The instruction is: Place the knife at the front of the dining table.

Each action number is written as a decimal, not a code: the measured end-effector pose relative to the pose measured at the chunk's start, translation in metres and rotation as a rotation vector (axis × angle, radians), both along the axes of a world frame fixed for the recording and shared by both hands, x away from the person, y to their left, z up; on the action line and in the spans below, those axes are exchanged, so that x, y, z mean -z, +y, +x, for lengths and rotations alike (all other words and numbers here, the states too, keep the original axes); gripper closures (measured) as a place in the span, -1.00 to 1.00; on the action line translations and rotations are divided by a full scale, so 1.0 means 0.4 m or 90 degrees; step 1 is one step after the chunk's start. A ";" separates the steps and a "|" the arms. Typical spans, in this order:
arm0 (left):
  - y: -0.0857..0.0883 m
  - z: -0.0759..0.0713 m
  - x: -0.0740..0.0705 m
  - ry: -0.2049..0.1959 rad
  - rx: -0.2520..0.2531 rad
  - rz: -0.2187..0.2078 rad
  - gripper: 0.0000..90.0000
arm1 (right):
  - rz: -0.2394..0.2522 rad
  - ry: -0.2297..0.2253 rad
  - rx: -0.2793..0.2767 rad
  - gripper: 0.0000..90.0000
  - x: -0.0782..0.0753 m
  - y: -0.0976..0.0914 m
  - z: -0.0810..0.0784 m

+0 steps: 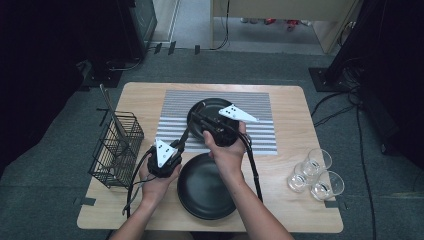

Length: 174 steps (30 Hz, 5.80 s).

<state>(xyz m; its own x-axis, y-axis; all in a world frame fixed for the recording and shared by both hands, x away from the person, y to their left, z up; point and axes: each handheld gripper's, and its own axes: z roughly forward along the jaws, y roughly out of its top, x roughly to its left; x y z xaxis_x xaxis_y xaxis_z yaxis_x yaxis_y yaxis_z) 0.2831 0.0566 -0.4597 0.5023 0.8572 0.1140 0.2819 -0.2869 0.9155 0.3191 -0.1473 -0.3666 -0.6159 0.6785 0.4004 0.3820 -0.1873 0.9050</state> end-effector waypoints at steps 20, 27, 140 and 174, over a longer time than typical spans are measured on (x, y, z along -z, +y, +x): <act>-0.021 -0.029 0.009 -0.064 -0.002 0.060 0.80 | 0.014 0.014 0.023 0.86 -0.009 0.006 0.005; -0.024 -0.038 0.013 -0.079 -0.006 0.065 0.82 | 0.012 0.019 0.029 0.85 -0.013 0.013 0.005; 0.053 0.057 0.022 0.093 -0.076 -0.076 1.00 | -0.174 -0.047 0.092 -0.67 0.075 -0.153 -0.117; 0.076 0.164 0.074 0.186 -0.126 -0.096 1.00 | -0.171 -0.011 0.138 -0.67 0.190 -0.247 -0.211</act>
<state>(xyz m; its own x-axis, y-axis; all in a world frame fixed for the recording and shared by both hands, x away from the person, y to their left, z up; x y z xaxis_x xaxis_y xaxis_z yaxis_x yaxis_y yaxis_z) 0.3488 0.0868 -0.4894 0.3187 0.9368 -0.1446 0.5738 -0.0692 0.8160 0.2345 -0.2459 -0.4426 -0.4508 0.8743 0.1800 0.3434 -0.0163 0.9390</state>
